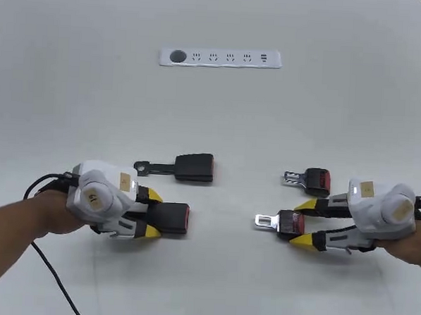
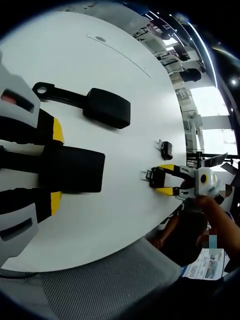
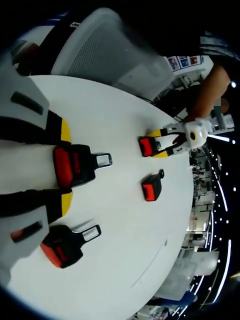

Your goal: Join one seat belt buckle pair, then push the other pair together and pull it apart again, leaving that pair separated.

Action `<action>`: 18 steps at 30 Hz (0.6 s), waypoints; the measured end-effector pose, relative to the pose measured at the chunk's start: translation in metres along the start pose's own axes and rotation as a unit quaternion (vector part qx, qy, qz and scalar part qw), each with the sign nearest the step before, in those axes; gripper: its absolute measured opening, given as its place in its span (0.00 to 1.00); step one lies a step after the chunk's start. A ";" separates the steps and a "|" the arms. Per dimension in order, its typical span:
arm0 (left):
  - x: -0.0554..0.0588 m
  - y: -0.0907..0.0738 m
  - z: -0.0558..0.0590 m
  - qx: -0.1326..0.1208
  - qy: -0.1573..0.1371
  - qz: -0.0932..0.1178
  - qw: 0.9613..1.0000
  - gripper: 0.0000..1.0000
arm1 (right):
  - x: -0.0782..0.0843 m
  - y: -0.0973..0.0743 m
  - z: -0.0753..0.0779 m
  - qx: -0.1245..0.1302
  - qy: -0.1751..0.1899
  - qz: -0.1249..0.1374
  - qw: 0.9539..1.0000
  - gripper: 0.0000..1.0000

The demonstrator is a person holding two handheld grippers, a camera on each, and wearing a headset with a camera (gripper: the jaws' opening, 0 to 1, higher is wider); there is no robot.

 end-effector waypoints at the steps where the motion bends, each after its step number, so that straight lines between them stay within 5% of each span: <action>1: 0.000 0.000 0.000 0.000 -0.001 0.000 1.000 0.34 | -0.001 0.002 0.001 0.001 0.000 0.003 1.000 0.35; 18: -0.001 0.000 0.001 -0.001 -0.007 -0.005 1.000 0.34 | -0.023 0.033 0.003 -0.008 -0.015 0.028 0.999 0.35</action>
Point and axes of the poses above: the centre of the closed fingertips' face, and the gripper's own axes: y roughly forward along the fingers, z roughly to its right, x roughly out of its underside, the point moved 7 cm from there along -y, roughly backward along the fingers, and after that the axes turned 8 degrees about -x, right-handed, at the moved point
